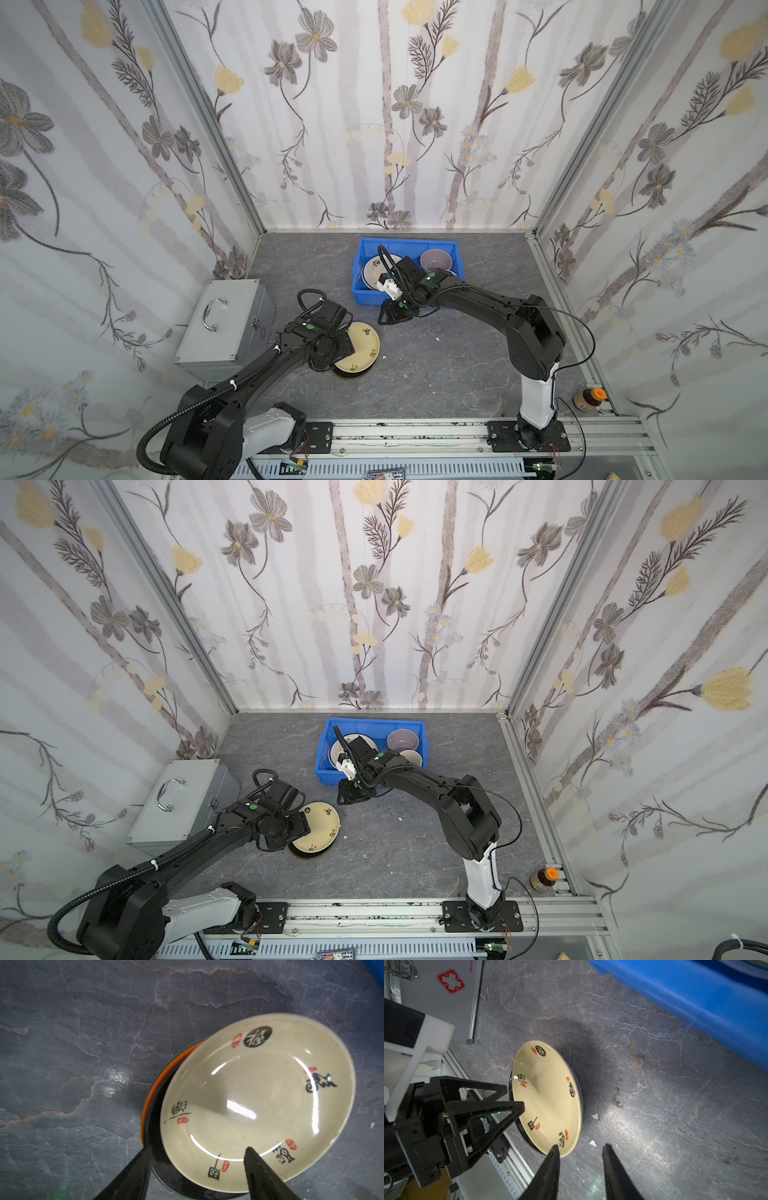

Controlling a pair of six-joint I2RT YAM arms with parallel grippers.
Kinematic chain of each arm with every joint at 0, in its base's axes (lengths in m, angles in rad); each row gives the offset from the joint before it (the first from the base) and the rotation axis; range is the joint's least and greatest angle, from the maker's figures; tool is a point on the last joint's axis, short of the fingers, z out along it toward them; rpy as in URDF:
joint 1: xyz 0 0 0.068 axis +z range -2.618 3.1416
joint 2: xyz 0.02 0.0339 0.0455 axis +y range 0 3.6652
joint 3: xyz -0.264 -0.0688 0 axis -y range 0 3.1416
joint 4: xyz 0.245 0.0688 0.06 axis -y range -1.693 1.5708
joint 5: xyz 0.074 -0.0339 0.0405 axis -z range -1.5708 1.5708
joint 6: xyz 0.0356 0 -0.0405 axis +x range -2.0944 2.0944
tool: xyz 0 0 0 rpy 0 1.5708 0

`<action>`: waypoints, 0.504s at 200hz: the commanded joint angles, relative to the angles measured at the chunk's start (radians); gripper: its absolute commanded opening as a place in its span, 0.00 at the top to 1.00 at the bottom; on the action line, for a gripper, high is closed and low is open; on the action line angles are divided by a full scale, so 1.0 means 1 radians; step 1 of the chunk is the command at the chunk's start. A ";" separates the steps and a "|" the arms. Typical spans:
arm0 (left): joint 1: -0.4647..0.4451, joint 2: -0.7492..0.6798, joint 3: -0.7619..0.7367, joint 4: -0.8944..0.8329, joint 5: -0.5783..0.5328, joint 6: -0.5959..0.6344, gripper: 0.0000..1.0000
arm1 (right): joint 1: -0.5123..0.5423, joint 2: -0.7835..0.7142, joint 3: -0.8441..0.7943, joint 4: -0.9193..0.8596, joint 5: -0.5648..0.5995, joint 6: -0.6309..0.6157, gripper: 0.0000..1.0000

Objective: Place the mixed dishes into the plastic bin
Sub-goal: 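Pinch the next cream plate rim with the right gripper while the left gripper braces it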

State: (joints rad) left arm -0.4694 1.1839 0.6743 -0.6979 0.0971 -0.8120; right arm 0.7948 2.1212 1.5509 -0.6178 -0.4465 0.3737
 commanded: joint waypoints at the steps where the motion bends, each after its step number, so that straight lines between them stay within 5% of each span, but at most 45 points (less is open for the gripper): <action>1: 0.003 0.019 0.008 0.026 -0.020 0.011 0.29 | 0.009 0.026 0.021 0.026 -0.037 -0.014 0.64; 101: 0.012 0.102 0.016 0.075 -0.002 0.031 0.32 | 0.018 0.069 0.039 0.018 -0.052 -0.024 0.64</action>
State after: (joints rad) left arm -0.4610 1.2594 0.6815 -0.6472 0.0982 -0.7887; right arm 0.8112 2.1796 1.5787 -0.6186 -0.4770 0.3641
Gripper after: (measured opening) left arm 0.687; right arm 0.361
